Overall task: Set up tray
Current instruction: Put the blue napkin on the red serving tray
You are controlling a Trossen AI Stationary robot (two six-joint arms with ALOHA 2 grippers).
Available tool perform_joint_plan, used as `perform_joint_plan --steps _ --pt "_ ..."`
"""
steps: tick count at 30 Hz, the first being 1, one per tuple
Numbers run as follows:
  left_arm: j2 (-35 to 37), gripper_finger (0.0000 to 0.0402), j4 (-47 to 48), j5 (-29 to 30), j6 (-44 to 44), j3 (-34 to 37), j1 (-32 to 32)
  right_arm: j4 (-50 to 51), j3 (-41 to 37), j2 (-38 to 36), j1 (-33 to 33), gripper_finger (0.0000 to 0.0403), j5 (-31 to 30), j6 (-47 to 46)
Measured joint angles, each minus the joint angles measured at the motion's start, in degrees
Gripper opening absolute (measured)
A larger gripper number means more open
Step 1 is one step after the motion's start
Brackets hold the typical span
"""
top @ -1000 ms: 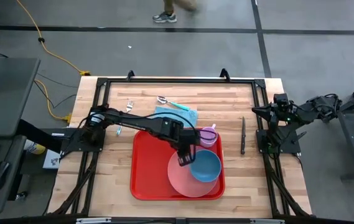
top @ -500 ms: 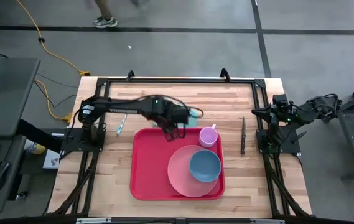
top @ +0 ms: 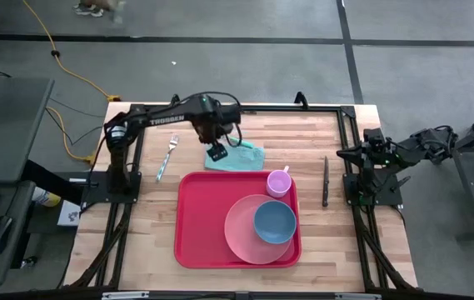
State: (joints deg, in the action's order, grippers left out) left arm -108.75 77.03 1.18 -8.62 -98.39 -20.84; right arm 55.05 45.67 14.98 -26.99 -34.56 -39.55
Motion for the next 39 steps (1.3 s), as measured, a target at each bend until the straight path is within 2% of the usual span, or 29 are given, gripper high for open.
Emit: perform_joint_plan --steps 5,11,19,28,39 --pt "-0.1 0.0329 -7.8 -3.6 -1.0 6.9 -4.9 0.0 0.0 0.0 0.0 0.0000 0.4 -0.3" --pt "-0.1 0.0326 -16.0 -5.3 -2.6 13.4 -7.2 0.0 0.0 0.0 0.0 0.0000 0.4 -0.4" --pt "-0.1 0.0326 -21.1 -0.6 -6.8 19.8 -7.3 0.0 0.0 0.0 0.0 0.0000 0.3 -1.0" --pt "-0.1 0.0326 -30.0 -0.6 -8.2 23.1 -7.3 0.0 0.0 0.0 0.0 0.0000 0.1 -3.4" --pt "-0.1 0.0326 -33.7 -0.3 -8.2 25.0 -8.8 0.0 0.0 0.0 0.0 0.0000 0.0 -4.1"
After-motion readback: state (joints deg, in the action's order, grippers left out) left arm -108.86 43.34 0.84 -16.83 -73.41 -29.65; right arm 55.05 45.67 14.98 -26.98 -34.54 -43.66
